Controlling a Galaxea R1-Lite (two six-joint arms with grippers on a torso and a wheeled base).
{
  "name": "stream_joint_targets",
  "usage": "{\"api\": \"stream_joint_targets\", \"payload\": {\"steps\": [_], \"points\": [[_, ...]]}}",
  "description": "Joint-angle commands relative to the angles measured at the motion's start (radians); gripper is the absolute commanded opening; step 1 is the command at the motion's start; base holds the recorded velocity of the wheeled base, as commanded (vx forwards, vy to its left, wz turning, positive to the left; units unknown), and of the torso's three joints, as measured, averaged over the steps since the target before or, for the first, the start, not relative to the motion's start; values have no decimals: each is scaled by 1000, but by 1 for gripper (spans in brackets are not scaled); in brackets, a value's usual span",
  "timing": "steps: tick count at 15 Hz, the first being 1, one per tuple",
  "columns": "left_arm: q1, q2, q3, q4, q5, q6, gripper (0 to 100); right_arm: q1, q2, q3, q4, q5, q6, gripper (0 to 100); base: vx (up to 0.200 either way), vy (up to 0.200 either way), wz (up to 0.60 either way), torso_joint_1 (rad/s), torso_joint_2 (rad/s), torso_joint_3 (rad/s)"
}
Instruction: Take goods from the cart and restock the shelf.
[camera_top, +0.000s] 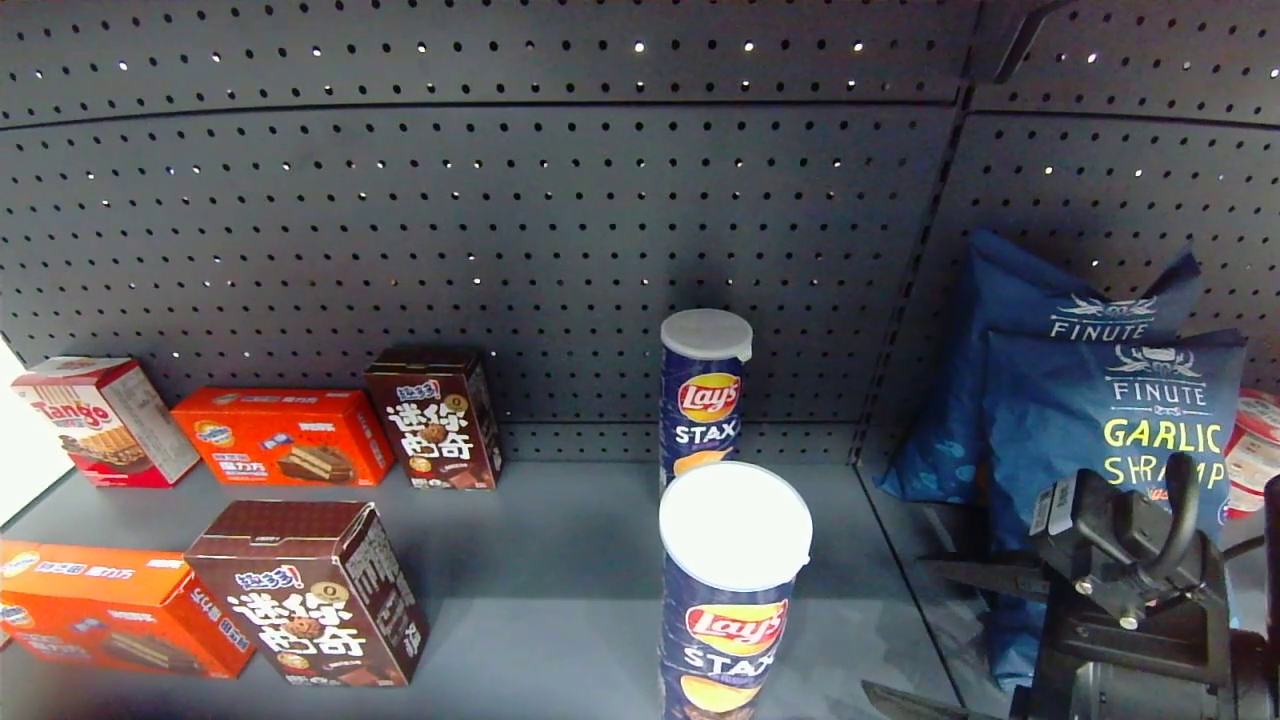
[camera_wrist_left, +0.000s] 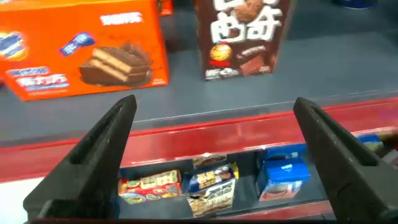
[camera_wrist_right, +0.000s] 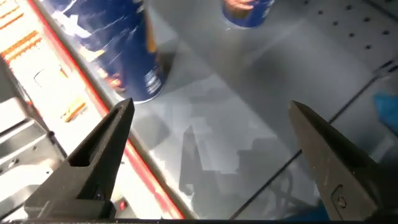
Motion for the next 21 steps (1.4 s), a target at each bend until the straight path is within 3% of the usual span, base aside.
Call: {"api": "stream_joint_targets", "payload": {"steps": [1,8,12,21], "points": [[0,3,-2,2,-2,0,100,11,7,16,0,-2,-1,100,0,0,0,0,0,0],[0,3,1,-1,-20,23,100,8,70,49,-5,-101,7,100,0,0,0,0,0,0],[-1,3,1,-1,-20,24,100,25,164,-47,-5,-104,8,100,0,0,0,0,0,0],[0,3,-1,-1,-20,23,100,65,225,-122,-7,-102,7,100,0,0,0,0,0,0]]}}
